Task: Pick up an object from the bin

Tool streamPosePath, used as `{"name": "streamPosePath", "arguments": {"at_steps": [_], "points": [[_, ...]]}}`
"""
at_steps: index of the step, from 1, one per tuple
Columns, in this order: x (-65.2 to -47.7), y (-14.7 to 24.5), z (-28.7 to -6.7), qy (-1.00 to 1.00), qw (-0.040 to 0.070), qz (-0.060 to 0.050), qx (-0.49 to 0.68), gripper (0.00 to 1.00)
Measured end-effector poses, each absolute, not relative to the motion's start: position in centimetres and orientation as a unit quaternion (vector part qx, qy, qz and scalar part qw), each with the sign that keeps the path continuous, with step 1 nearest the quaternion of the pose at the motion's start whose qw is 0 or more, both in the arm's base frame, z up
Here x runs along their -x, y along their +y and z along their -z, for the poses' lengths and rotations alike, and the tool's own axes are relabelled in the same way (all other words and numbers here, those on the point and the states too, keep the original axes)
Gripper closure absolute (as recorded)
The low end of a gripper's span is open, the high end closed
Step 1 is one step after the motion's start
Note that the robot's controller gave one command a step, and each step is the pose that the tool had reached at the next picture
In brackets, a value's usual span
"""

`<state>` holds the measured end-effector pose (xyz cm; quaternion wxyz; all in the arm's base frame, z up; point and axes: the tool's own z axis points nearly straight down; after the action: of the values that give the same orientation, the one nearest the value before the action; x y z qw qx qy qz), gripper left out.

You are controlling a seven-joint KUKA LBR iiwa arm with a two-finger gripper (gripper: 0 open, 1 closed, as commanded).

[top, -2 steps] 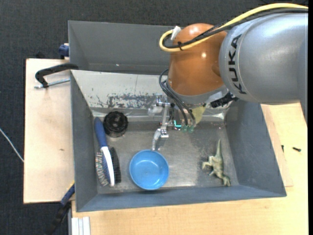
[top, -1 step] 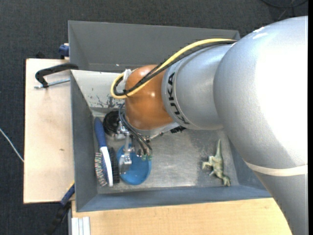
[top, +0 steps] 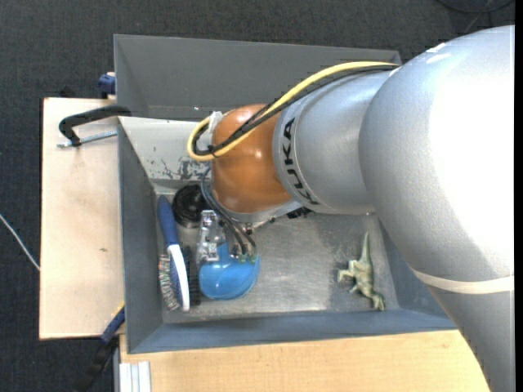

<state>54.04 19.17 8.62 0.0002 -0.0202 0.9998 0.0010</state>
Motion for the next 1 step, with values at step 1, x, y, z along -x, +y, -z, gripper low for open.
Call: {"name": "streamPosePath", "arguments": {"at_steps": [1], "points": [[-54.05,19.16,-8.62,1.0,0.0,-0.001,0.02,0.0]]}}
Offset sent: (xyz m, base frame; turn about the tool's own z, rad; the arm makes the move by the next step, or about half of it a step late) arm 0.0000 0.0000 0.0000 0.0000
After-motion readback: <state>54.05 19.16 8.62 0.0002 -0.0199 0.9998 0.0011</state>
